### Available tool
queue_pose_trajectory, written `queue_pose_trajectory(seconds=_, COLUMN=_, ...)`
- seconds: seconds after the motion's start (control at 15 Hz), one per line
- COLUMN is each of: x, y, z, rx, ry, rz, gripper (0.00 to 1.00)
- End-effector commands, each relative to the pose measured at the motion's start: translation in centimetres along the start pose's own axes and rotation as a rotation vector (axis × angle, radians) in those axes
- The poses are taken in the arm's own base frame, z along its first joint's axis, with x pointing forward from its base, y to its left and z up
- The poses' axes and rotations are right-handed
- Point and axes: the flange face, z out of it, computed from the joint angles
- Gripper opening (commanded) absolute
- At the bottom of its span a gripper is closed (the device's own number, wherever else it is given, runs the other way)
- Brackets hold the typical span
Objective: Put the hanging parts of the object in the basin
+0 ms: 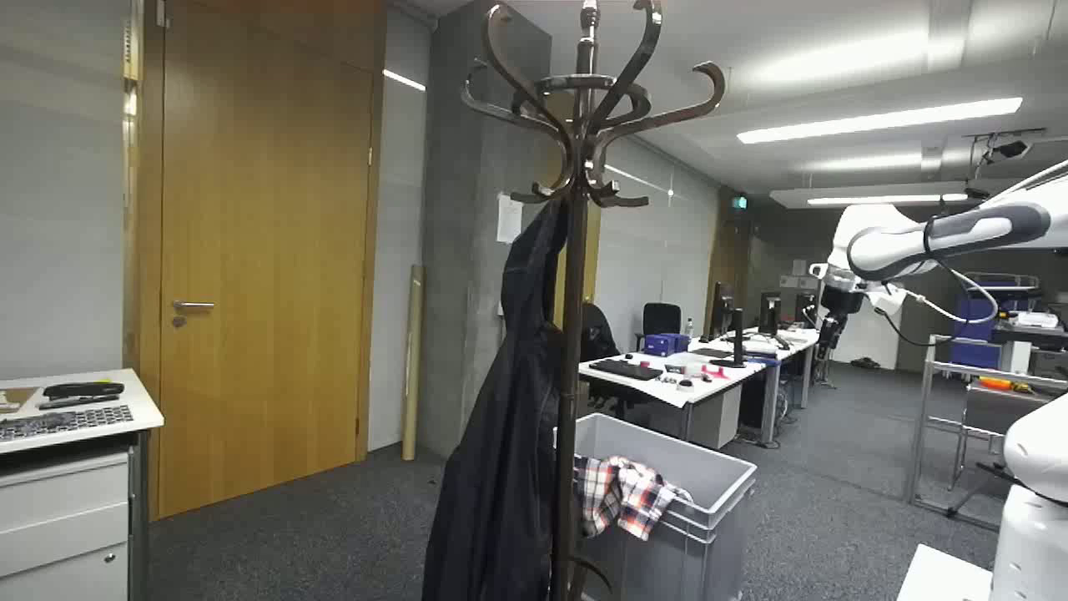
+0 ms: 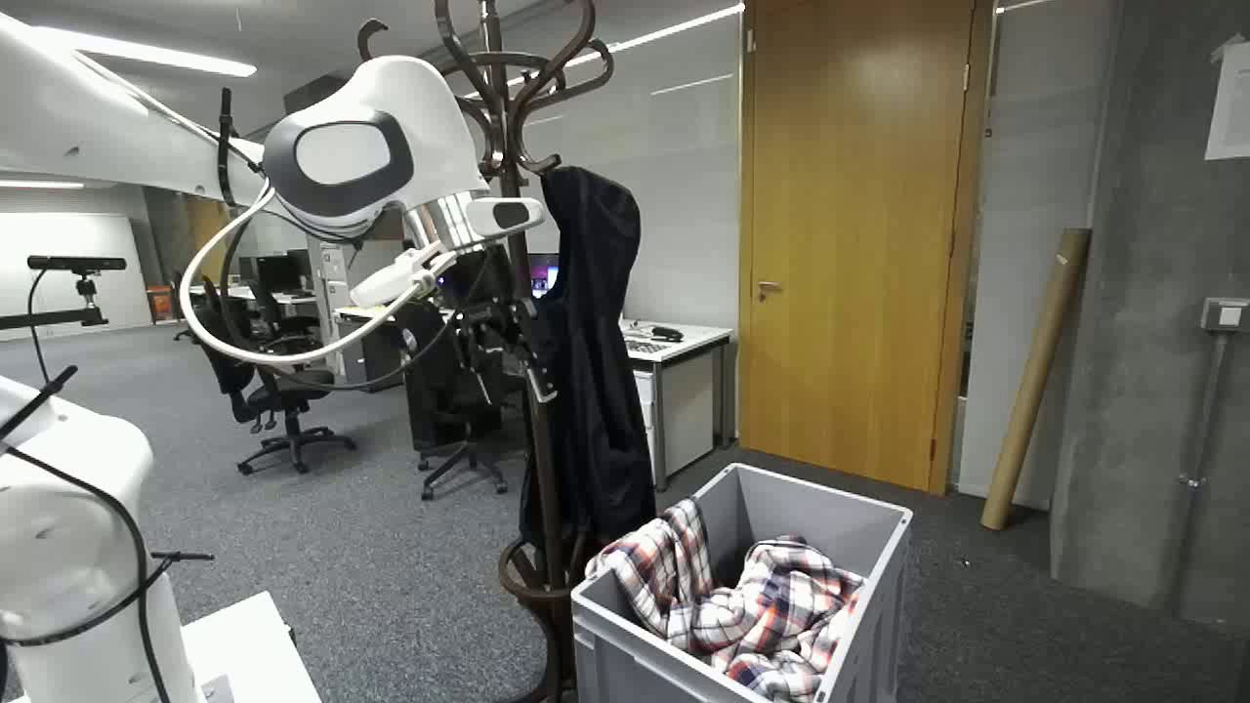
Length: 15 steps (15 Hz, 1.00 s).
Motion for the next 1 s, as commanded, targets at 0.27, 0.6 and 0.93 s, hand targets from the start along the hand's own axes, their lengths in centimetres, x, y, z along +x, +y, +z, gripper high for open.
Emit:
queue_pose_trajectory(seconds=0.27, x=1.3, y=-1.1, z=0.5, rx=0.017, ry=0.024, rz=-0.039, gripper=1.00)
queue_pose_trajectory(seconds=0.6, x=5.5, y=-3.5, z=1.8, rx=0.062, ry=0.143, rz=-0.071, gripper=1.00)
queue_pose_trajectory(seconds=0.93, x=10.4, y=-6.6, z=5.0, rx=0.155, ry=0.272, rz=-0.098, gripper=1.00)
